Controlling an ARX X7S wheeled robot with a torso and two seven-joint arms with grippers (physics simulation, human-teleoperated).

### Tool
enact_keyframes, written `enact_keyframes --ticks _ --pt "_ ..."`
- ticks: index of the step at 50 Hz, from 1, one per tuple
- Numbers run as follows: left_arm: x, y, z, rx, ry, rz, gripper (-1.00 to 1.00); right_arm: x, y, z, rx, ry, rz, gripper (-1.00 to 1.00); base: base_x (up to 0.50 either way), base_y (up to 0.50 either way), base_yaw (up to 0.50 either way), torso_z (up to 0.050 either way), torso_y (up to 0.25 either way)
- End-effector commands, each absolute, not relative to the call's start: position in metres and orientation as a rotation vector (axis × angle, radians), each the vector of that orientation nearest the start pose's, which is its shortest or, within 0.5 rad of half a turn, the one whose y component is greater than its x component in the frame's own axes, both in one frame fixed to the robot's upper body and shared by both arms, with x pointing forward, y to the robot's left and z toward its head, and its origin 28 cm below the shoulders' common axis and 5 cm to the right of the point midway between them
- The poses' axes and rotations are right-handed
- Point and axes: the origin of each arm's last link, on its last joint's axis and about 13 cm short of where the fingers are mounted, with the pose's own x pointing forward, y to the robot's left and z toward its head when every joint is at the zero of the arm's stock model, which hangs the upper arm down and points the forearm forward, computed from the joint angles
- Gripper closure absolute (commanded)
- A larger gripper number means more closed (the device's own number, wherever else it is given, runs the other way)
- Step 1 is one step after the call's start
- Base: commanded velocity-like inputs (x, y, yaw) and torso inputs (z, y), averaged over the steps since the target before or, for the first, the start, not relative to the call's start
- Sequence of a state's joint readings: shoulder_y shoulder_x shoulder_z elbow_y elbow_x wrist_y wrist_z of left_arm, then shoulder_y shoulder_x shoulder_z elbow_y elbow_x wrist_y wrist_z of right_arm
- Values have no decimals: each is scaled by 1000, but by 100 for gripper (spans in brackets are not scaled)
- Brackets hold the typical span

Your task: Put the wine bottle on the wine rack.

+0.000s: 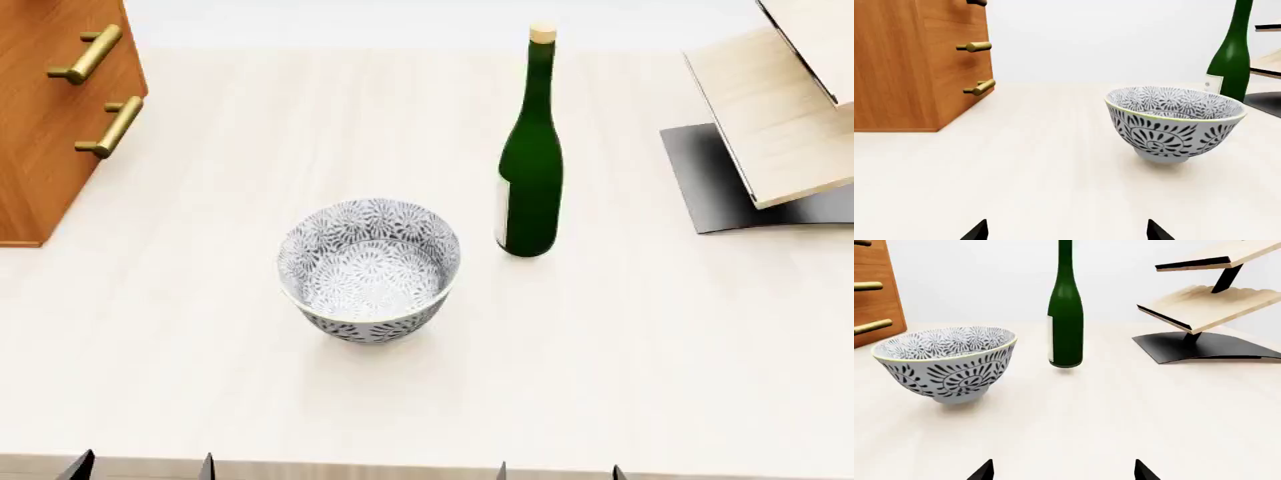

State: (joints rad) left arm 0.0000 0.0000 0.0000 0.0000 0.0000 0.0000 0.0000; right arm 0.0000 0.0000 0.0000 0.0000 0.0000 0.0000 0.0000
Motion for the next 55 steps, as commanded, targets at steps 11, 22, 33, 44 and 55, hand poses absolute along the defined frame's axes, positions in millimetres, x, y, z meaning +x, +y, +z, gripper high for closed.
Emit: enact_keyframes --ticks 11,22,33,44,55 --pt "209 204 12 8 -1 -4 -100 211 -96 9 -11 12 3 -100 0 0 0 0 0" --pt "206 204 17 18 -21 2 -100 208 -96 15 -16 -25 5 -100 0 0 0 0 0" --pt "198 203 31 29 -69 -3 -100 200 -97 37 3 -86 8 -100 0 0 0 0 0" --pt "182 204 56 12 -162 -4 -100 184 -98 62 28 -169 28 -100 0 0 0 0 0" --pt "164 205 82 1 -287 10 -100 164 -99 90 63 -287 46 -100 0 0 0 0 0"
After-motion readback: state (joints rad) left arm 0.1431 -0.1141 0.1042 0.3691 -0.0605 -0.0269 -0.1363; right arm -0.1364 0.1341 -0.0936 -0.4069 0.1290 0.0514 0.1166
